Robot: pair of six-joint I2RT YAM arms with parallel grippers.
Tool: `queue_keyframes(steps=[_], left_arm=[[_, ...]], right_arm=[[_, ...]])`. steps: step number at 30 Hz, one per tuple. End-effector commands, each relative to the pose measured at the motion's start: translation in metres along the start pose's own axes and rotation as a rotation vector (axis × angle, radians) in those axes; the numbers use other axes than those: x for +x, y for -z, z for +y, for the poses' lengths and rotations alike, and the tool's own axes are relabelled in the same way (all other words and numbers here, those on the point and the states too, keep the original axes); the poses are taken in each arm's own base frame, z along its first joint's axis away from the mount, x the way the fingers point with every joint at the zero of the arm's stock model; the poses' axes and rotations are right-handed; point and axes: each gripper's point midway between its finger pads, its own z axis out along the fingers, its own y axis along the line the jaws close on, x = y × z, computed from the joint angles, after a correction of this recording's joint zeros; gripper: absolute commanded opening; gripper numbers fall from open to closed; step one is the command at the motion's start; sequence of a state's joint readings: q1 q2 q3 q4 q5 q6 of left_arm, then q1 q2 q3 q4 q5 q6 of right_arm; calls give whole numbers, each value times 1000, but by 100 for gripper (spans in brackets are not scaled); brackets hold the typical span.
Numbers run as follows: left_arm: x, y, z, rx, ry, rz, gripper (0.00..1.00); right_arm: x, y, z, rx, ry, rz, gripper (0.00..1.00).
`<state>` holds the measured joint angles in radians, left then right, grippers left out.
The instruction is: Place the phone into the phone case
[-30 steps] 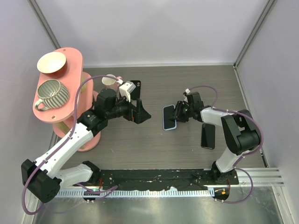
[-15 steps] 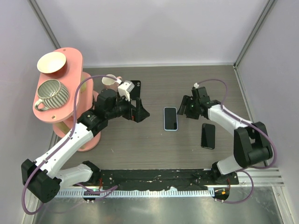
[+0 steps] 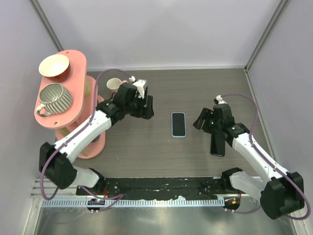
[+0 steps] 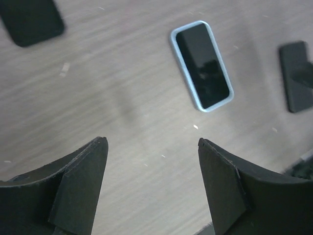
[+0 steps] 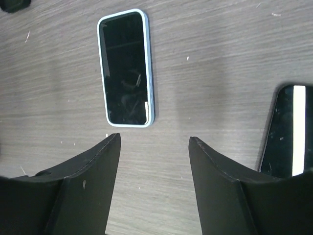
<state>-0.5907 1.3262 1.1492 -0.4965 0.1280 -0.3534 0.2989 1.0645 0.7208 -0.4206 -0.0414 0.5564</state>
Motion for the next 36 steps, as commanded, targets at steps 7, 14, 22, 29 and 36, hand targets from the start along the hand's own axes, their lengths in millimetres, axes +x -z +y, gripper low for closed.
queue_keyframes(steps=[7,14,22,29,36], left_arm=[[-60,-55,78,-478,-212,124,68],[-61,-124,119,-610,-257,243,66],[-63,-179,120,-462,-203,232,63],[-39,-203,127,-400,-171,307,59],[-20,-210,142,-421,-141,355,56]], right_arm=[[-6,41,20,-183,-38,-166,55],[-2,55,26,-242,-27,-177,54],[-3,58,30,-255,8,-175,52],[-4,60,27,-240,19,-181,51],[-10,66,29,-239,20,-198,51]])
